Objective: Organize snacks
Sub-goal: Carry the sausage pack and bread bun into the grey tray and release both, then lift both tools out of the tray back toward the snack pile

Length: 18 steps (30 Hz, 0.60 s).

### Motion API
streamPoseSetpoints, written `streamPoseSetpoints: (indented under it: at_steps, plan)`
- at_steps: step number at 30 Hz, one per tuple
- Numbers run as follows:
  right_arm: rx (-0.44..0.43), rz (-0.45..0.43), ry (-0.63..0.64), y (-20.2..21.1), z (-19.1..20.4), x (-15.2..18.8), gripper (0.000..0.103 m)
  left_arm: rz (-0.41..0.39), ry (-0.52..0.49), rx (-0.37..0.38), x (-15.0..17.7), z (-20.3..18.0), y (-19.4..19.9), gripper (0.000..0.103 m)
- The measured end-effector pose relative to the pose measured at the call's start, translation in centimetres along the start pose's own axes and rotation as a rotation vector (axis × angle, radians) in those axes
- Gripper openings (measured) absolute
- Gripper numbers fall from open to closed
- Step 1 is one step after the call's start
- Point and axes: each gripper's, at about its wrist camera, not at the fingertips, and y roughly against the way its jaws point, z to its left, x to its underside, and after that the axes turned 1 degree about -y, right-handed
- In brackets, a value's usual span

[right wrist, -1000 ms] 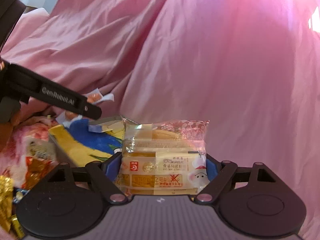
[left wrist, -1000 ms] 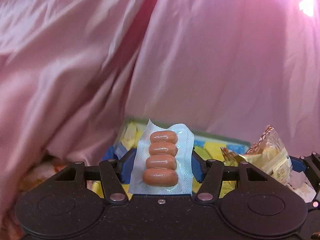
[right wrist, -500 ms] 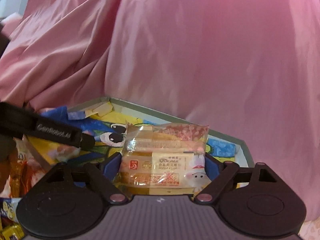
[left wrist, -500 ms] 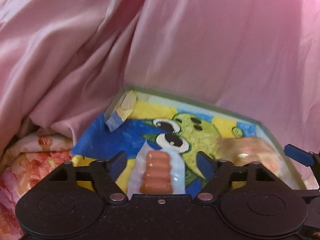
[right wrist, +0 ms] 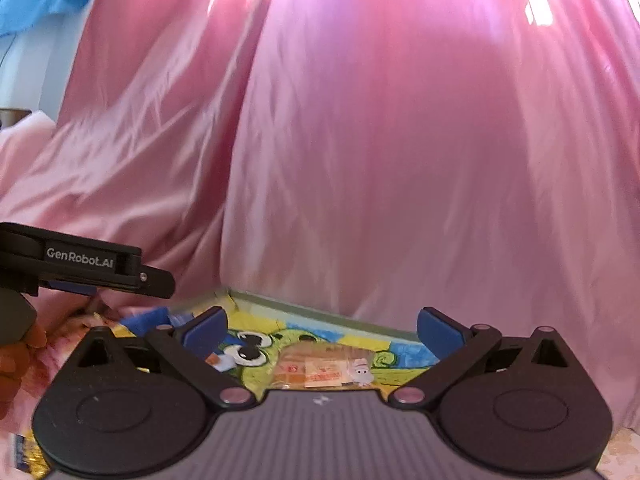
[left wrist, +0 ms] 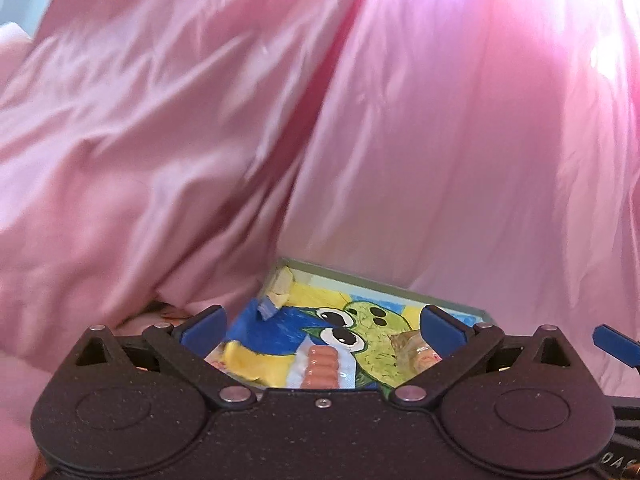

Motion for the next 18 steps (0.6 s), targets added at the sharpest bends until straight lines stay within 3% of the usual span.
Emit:
streamPoseSetpoints:
  at_steps: [10, 18]
  plan:
    - [-0.002, -0.033, -0.049, 8.2, 1.6, 0.0, 0.103, -0.104, -0.041, -0.017, 3.5, 1.3, 8.7, 0.102]
    - [-0.001, -0.057, -0.034, 13.6, 3.2, 2.2, 0.103, -0.123, -0.120, -0.025, 7.9, 1.6, 13.2, 0.102]
